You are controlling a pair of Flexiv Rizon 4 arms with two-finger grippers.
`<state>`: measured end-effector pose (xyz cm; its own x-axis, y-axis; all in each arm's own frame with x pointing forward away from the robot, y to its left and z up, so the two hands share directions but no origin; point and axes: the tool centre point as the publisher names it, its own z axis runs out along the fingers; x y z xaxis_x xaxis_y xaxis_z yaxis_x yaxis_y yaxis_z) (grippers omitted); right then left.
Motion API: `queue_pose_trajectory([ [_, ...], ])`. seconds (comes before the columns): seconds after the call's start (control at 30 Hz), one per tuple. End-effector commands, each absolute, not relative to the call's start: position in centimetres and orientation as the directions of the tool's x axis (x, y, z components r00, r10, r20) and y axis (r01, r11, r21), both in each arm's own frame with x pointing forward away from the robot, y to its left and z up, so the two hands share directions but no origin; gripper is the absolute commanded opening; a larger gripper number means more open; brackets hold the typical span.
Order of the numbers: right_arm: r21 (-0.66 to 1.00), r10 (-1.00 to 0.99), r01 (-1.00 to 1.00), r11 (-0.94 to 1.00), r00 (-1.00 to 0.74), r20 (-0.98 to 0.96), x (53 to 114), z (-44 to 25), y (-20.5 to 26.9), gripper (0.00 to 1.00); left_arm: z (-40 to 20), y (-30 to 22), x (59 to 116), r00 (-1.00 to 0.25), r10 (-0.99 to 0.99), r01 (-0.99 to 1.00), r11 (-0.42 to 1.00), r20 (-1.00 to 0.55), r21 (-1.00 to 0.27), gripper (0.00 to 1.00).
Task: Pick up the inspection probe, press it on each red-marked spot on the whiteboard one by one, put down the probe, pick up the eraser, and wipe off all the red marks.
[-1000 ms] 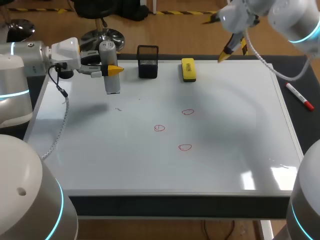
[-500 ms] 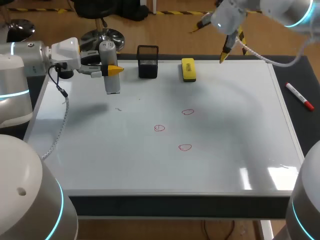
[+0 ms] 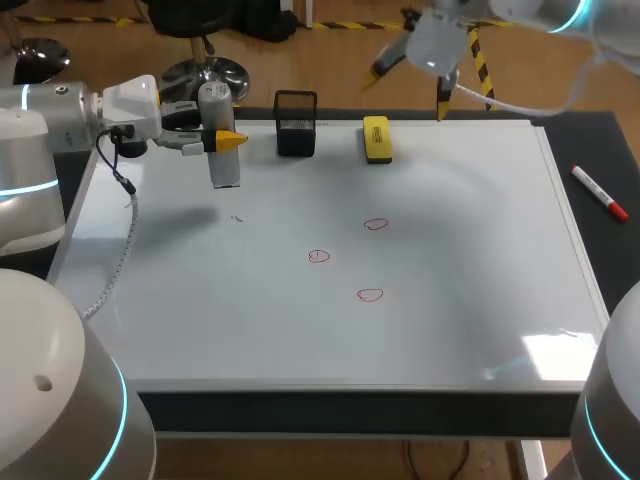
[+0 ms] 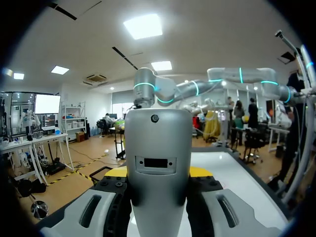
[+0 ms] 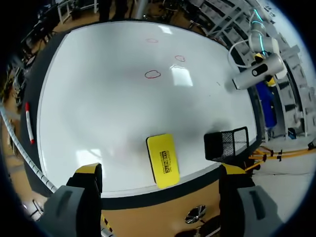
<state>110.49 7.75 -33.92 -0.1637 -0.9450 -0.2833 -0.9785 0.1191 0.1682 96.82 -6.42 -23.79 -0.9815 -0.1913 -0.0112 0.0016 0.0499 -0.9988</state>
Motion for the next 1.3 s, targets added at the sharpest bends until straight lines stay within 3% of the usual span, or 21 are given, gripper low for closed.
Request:
queue_pose_trajectory([
  [0.03, 0.099, -0.967, -0.983, -0.154, 0.171, 0.189, 111.8, -34.5, 8.3, 1.0, -23.8, -6.4, 96.8, -0.981, -0.192, 0.004, 0.048, -0.013, -0.999, 0.0],
  [0.67, 0.03, -0.952, -0.999, 0.035, -0.024, 0.307, 112.9, -37.5, 9.1, 1.0, -23.8, -6.4, 96.8, -0.981, -0.192, 0.004, 0.048, -0.013, -0.999, 0.0],
  [1.3, -0.046, -0.97, -0.984, 0.174, -0.18, 0.167, 112.9, -39.5, 9.9, 1.0, -23.8, -6.4, 96.8, -0.981, -0.192, 0.004, 0.048, -0.013, -0.999, 0.0],
])
